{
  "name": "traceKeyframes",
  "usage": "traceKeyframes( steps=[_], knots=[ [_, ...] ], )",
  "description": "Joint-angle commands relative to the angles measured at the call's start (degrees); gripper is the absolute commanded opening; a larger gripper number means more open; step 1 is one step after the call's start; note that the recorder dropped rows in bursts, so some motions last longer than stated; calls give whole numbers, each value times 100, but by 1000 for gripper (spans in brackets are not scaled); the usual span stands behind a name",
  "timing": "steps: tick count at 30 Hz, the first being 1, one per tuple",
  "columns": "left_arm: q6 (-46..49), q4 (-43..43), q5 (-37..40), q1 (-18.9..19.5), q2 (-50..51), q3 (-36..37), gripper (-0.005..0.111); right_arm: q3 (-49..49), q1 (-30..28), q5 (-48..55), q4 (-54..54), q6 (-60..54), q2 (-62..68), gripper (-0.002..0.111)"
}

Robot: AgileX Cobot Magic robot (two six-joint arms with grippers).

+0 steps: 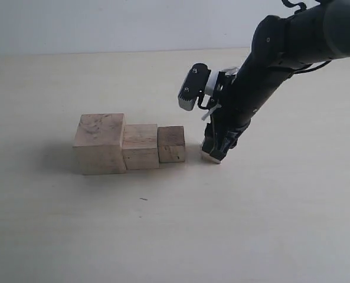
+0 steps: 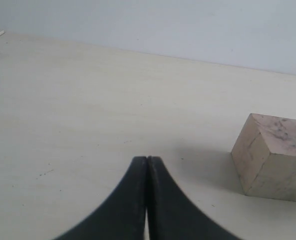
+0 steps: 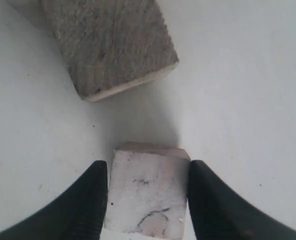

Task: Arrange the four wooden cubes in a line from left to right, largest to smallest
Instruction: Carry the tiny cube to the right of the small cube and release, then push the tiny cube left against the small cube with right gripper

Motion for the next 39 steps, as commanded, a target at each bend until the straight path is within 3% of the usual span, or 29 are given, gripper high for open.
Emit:
traceKeyframes(
  steps=[1, 10, 20, 29, 35, 39],
  knots=[
    [20, -28, -32, -6, -25, 20, 0, 9, -22, -39, 431, -514, 7, 0],
    [20, -28, -32, -6, -25, 20, 0, 9, -22, -207, 663, -857, 172, 2],
    [20, -28, -32, -6, -25, 20, 0, 9, -22, -258, 783, -857, 172, 44],
    [20, -28, -32, -6, -25, 20, 0, 9, -22, -405, 812, -365, -224, 70],
    [20, -28, -32, -6, -25, 20, 0, 9, -22, -99, 512, 485, -797, 70],
    [20, -28, -32, -6, -25, 20, 0, 9, -22, 205, -729, 2029, -1009, 55]
  ],
)
